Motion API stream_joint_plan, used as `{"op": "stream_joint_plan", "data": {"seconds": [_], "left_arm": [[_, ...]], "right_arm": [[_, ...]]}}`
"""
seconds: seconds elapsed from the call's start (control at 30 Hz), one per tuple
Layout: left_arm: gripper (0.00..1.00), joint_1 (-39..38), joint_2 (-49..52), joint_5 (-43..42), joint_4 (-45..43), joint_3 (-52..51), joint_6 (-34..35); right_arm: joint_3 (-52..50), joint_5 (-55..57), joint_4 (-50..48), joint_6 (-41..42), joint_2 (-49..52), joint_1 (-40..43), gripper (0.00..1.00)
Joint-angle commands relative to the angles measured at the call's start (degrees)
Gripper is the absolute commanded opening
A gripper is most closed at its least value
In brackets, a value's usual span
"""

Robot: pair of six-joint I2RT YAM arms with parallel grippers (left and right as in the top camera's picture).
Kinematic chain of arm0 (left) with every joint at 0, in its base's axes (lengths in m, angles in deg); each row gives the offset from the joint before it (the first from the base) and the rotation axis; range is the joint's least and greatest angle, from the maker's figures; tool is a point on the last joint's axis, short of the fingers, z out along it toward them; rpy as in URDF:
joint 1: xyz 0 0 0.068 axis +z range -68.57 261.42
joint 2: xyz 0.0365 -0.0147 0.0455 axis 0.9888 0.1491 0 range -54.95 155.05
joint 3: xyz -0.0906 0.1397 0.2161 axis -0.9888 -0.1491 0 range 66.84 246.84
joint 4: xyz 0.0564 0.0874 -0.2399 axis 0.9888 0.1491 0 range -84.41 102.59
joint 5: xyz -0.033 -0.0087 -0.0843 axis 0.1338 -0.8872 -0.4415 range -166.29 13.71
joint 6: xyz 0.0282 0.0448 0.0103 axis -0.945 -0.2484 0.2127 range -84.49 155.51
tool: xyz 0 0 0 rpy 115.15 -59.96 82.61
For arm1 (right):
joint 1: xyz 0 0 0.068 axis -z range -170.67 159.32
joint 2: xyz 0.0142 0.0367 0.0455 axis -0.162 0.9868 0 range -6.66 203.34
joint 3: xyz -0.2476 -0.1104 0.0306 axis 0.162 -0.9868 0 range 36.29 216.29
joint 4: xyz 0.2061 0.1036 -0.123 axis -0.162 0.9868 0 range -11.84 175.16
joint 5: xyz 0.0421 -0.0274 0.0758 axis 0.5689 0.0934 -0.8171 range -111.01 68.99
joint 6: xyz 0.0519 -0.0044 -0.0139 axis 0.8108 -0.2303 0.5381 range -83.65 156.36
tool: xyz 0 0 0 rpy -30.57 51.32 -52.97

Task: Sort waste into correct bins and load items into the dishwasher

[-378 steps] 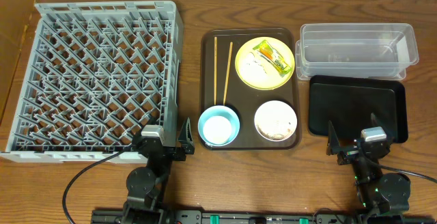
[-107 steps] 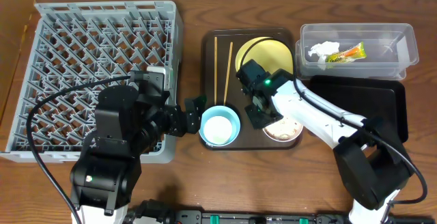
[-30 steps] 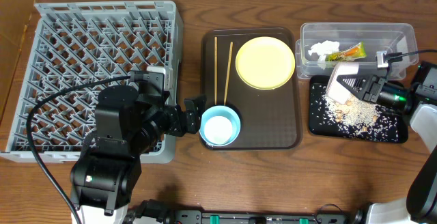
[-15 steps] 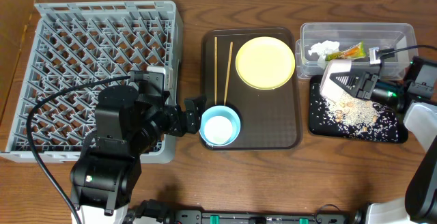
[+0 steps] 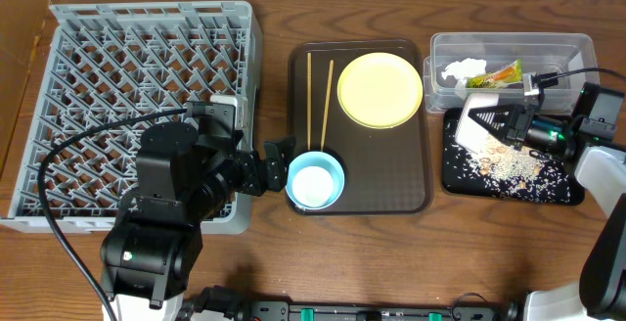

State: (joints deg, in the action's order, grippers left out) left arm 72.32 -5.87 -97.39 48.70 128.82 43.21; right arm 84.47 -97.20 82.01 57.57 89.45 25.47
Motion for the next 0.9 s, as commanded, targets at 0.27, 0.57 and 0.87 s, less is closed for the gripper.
{"op": "stream_joint_plan", "data": {"seconds": [0.27, 0.57, 0.87], "left_arm": [[0.95, 0.09, -0.04, -0.90, -0.02, 1.14, 0.09], [0.95, 0.09, -0.04, -0.90, -0.02, 1.14, 0.09], [0.95, 0.09, -0.04, -0.90, -0.02, 1.14, 0.09]], "right_arm": [[0.39, 3.50, -4.04, 7.43, -0.76, -2.75, 0.01], [0.57, 16.59, -1.51, 4.44, -10.86, -14.49, 0.01], [0.57, 69.07, 15.52, -7.15, -20.57, -44.92, 0.01]]}}
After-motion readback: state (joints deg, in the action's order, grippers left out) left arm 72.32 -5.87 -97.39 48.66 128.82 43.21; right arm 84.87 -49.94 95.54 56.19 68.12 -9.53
